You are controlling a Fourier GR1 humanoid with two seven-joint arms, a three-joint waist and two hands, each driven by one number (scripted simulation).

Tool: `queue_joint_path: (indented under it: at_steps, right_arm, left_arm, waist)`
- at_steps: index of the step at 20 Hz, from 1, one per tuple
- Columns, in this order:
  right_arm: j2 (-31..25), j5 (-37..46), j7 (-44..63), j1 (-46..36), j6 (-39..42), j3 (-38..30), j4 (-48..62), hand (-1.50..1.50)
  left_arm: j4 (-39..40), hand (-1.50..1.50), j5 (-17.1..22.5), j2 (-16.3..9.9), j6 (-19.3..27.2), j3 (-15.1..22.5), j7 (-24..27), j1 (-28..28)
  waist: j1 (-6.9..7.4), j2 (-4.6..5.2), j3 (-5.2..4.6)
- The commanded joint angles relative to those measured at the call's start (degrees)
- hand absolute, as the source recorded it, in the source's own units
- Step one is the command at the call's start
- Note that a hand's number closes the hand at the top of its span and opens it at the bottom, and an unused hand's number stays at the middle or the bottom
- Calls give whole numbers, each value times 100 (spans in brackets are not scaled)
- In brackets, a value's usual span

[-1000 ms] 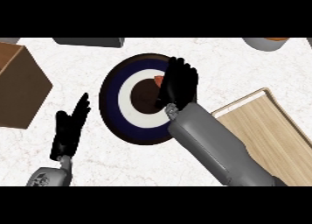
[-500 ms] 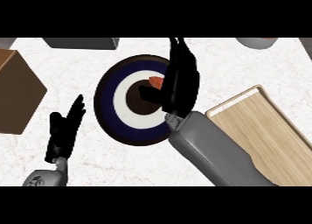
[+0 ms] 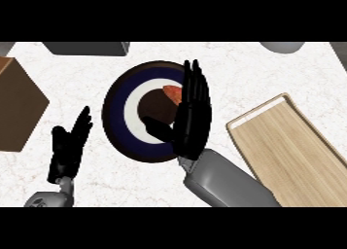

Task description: Pick the sweet potato from the tray and place it in the plate

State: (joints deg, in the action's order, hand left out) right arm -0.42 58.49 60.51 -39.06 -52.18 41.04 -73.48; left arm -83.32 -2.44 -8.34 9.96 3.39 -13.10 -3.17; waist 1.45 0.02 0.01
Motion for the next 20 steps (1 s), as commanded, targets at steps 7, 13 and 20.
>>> queue_joint_path:
  at_steps: [7, 13, 20]
  right_arm:
    - [40, 150, 1226, -458, -852, 322, 580, -150]
    - [40, 587, 1453, 13, -845, 408, 711, -150]
    - [40, 1109, 1624, 485, -774, 323, 442, -150]
  left_arm:
    - [86, 0, -126, 100, 51, -3, 100, -20]
    - [213, 0, -60, 83, -50, -102, 252, 9]
    - [-128, 0, -54, 3, -73, -157, 95, 231]
  waist:
    - [-15, 2, -4]
    - [-77, -2, -6]
    - [-120, -28, -3]
